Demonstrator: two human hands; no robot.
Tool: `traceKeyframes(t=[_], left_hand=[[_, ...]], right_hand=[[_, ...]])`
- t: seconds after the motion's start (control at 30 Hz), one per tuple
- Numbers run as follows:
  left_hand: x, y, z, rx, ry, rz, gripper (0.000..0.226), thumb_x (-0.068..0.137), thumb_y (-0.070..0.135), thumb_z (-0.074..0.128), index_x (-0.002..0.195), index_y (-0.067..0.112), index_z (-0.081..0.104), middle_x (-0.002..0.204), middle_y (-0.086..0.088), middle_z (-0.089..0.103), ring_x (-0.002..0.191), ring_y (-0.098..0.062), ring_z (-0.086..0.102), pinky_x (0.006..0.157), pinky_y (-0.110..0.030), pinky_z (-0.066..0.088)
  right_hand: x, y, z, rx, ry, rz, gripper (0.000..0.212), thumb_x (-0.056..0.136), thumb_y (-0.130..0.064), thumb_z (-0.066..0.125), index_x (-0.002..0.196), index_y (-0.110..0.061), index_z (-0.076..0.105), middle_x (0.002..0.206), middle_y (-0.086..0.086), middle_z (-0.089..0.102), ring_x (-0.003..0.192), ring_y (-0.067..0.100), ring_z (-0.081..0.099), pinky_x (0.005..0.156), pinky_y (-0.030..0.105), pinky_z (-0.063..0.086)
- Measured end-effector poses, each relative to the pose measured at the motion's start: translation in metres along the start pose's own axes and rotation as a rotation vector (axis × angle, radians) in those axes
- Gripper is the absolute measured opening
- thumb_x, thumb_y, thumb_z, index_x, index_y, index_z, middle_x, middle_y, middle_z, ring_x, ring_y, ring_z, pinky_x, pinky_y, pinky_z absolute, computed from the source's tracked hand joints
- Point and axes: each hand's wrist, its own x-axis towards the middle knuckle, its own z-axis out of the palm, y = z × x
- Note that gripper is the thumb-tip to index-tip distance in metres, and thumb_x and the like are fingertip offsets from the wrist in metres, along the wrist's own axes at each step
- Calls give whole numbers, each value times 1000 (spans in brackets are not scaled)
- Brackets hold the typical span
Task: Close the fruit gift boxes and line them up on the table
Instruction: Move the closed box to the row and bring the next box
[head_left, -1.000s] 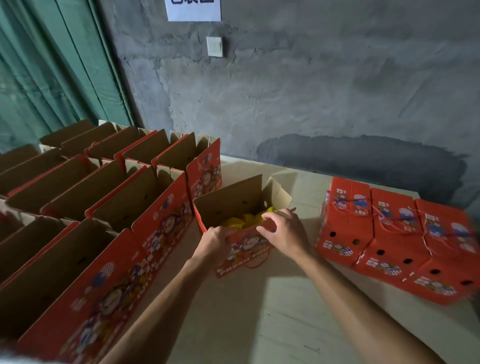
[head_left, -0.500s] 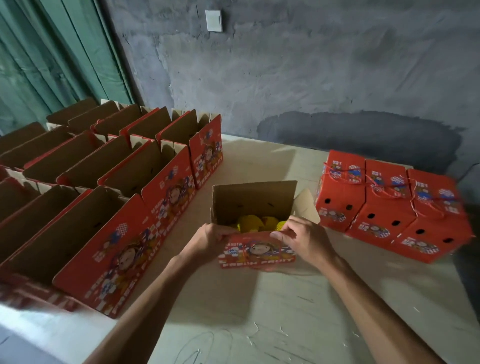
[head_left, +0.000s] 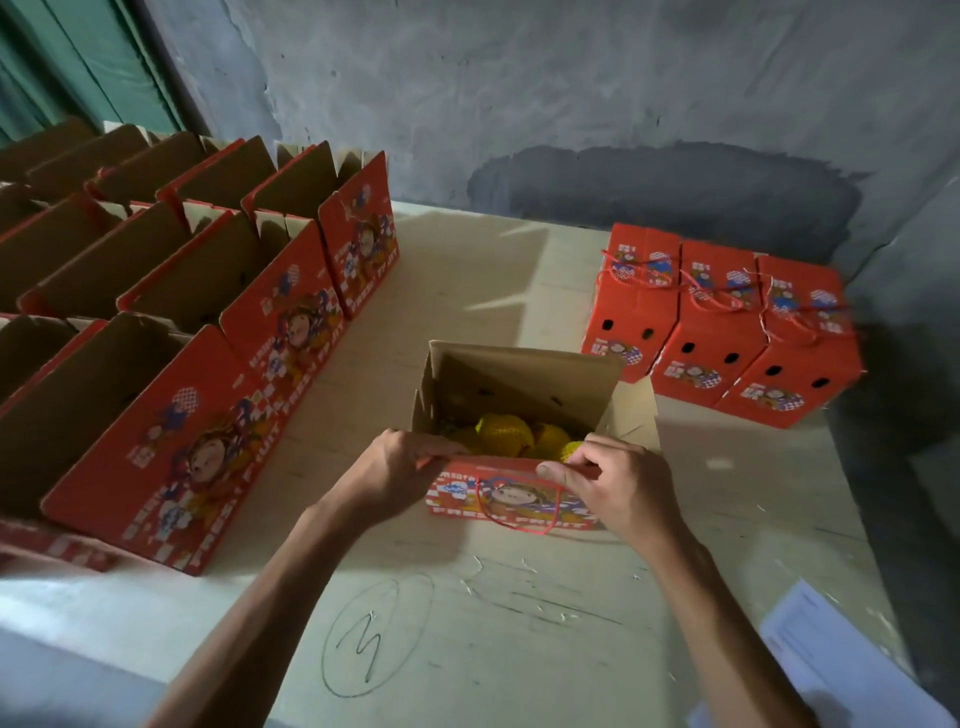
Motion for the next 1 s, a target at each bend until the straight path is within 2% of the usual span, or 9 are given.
traceKeyframes(t=[0.23, 0.43, 0.53, 0.63, 0.7, 0.77, 0.87, 0.93, 1.0], left_hand=[[-22, 17, 9, -19, -52, 2, 24, 96, 11, 69, 115, 24, 78, 98, 8, 78, 85, 0, 74, 66, -28, 62], [-36, 26, 13, -43, -84, 11, 31, 93, 7, 73, 113, 29, 79, 103, 17, 77, 88, 7, 71, 66, -11, 54], [-40, 31, 10, -26, -103, 13, 29, 95, 12, 70, 116, 31, 77, 110, 19, 75, 95, 4, 71, 72, -14, 56], [-46, 36, 4, -101, -96, 16, 25, 96, 28, 65, 119, 31, 76, 115, 23, 73, 103, 1, 70, 81, -18, 56], [-49, 38, 3, -216, 5, -21, 26, 98, 38, 60, 117, 31, 76, 112, 19, 74, 102, -6, 72, 81, -24, 58], [-46, 37, 6, -311, 221, -80, 26, 103, 35, 55, 116, 26, 75, 110, 12, 76, 99, -14, 74, 76, -31, 61], [-34, 23, 12, -438, 517, -198, 28, 107, 26, 47, 120, 19, 71, 117, 3, 74, 103, -20, 71, 76, -36, 60], [-26, 8, 15, -552, 579, -248, 30, 107, 24, 44, 124, 18, 68, 124, -1, 71, 110, -26, 68, 80, -43, 57], [-19, -3, 17, -693, 530, -299, 32, 110, 22, 41, 132, 17, 63, 133, -3, 67, 121, -26, 64, 91, -46, 53]], right_hand=[[-41, -9, -20, 14, 9, 18, 38, 83, -58, 76, 66, -24, 74, 63, -17, 60, 56, 2, 53, 47, 29, 45], [-68, -17, -23, 36, 34, -1, 35, 84, -54, 78, 66, -24, 74, 65, -15, 62, 60, -1, 52, 50, 26, 42], [-73, -15, -27, 122, -33, 27, 32, 88, -54, 75, 72, -26, 75, 72, -17, 66, 68, 0, 60, 57, 31, 50], [-80, -9, -35, 249, -32, 148, 32, 93, -57, 66, 85, -28, 78, 88, -22, 72, 87, 0, 69, 73, 33, 56], [-85, 0, -41, 353, 59, 227, 26, 97, -48, 63, 100, -27, 79, 107, -19, 74, 105, 4, 69, 87, 35, 57], [-88, 12, -45, 364, 152, 292, 27, 104, -36, 58, 121, -21, 73, 132, -12, 67, 126, 8, 61, 104, 39, 52], [-90, 24, -47, 391, 198, 452, 49, 107, -40, 45, 152, -19, 47, 160, -7, 42, 148, 5, 36, 120, 40, 36], [-87, 28, -46, 473, 205, 564, 60, 104, -50, 33, 159, -25, 34, 164, -12, 32, 150, -1, 28, 123, 36, 29], [-83, 31, -41, 600, 203, 663, 61, 105, -57, 23, 160, -31, 30, 163, -17, 32, 148, -4, 29, 125, 35, 24]])
